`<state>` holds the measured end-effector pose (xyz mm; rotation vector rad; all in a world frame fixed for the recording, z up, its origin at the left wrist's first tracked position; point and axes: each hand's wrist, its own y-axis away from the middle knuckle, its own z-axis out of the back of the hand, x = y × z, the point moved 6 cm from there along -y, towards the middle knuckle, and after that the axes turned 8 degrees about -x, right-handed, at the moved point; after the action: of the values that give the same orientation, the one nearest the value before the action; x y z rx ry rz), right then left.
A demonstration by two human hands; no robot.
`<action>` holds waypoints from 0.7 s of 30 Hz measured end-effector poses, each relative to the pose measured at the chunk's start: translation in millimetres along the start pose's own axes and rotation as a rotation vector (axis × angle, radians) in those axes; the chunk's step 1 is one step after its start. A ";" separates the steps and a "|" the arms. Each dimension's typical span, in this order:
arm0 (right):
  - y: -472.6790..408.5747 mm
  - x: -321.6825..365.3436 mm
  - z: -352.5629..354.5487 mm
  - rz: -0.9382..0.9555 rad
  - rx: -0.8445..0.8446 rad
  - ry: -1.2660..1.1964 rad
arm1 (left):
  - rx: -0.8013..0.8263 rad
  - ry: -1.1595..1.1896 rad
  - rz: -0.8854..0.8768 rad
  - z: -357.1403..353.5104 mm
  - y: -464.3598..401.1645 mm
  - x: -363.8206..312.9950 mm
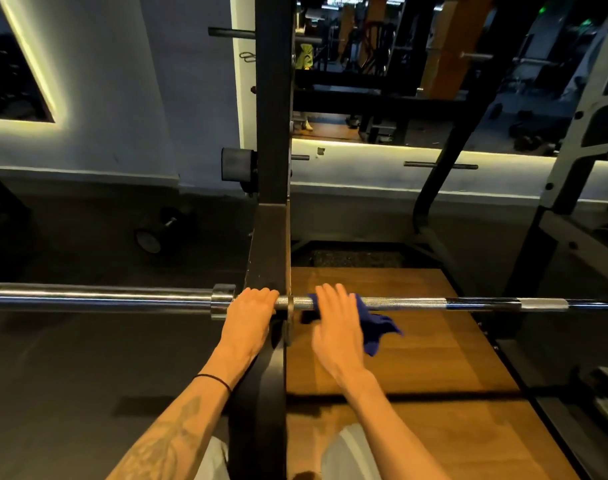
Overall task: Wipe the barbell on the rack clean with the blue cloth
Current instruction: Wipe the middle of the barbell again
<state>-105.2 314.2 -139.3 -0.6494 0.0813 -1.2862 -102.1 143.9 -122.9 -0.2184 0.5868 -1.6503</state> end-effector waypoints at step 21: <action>-2.8 15.2 -9.0 0.212 0.036 0.022 | -0.237 0.190 0.124 -12.4 18.1 -4.6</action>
<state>-106.7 296.4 -140.9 -0.5796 0.1415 -1.0879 -91.3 150.4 -141.5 -0.1942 0.9245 -1.4895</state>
